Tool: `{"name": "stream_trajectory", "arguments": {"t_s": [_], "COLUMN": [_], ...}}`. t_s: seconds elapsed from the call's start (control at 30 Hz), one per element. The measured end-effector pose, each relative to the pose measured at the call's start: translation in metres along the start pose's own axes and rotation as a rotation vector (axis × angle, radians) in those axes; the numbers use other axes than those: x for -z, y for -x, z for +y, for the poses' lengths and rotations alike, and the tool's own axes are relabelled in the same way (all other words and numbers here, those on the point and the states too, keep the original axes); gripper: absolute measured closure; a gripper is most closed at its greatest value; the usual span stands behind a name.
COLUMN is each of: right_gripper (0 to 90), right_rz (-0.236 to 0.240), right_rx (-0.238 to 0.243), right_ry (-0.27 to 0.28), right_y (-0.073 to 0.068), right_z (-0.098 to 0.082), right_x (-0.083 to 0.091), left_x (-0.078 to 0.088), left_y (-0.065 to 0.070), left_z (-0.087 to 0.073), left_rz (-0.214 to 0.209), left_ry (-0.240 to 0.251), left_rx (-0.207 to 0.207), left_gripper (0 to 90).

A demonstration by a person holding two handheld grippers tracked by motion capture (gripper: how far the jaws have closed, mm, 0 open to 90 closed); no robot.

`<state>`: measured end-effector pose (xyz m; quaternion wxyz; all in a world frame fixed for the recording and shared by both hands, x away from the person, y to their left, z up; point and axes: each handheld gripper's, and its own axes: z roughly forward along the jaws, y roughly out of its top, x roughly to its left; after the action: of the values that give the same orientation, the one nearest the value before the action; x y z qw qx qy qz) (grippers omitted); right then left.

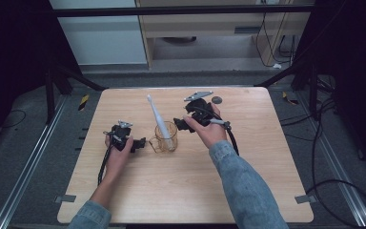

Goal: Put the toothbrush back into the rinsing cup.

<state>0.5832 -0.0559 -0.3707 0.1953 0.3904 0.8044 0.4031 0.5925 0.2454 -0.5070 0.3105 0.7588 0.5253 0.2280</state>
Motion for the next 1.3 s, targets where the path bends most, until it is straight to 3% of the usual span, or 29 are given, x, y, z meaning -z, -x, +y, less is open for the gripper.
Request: {"name": "stream_trajectory", "arguments": {"t_s": [0.6, 0.93, 1.3], "right_gripper": [8.7, 10.7, 11.1], "right_rz": [-0.103, -0.146, -0.169], "right_rx": [-0.088, -0.078, -0.083], "right_ry": [-0.028, -0.059, -0.088], "right_y": [0.043, 0.056, 0.069], "right_z": [-0.017, -0.024, -0.048], "right_x": [0.005, 0.006, 0.01], "left_x": [0.0, 0.0, 0.0], "left_y": [0.0, 0.0, 0.0], "left_z": [0.0, 0.0, 0.0], "left_rz": [0.001, 0.0, 0.0], "left_ry": [-0.001, 0.0, 0.0], "left_rx": [0.0, 0.001, 0.002], "left_gripper": [0.0, 0.0, 0.0]}}
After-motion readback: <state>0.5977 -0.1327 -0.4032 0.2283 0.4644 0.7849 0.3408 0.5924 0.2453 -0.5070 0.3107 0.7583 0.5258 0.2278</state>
